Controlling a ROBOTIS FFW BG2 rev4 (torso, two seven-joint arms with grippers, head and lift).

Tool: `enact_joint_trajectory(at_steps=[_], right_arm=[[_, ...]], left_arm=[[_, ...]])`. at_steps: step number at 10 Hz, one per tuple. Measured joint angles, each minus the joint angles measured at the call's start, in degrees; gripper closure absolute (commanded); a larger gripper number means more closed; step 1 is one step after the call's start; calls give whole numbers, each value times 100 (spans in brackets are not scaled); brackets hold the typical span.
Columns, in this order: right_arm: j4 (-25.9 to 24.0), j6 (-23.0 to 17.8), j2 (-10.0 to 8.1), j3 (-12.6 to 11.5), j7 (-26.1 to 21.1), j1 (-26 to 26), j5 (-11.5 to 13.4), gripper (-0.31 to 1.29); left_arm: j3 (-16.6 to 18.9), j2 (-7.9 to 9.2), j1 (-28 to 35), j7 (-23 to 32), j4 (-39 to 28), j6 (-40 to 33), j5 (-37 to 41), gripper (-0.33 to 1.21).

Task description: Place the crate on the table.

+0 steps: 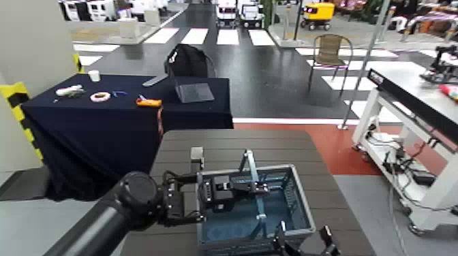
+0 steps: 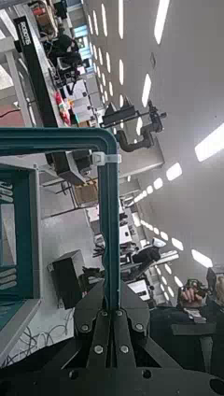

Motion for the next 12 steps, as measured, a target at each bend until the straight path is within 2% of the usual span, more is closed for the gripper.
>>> enact_joint_trajectory(at_steps=[8,9,11,12], right_arm=[[29,-66,-13,30,-9,-23,-30,14],[39,-84,-13,35,-9,-28,-32,14],[50,-124,-14,40,-19,-31,-33,14],[51,-130,-19,39,-26,-31,-33,14]], left_arm=[[-216,-96,-230,-186,499,19,-80,114],[-339,-106,-226,-383,587,-81,-80,106],[-604,-139,-195,-604,730,-267,-80,105],[-671,-147,-169,-623,783,-320,-80,95]])
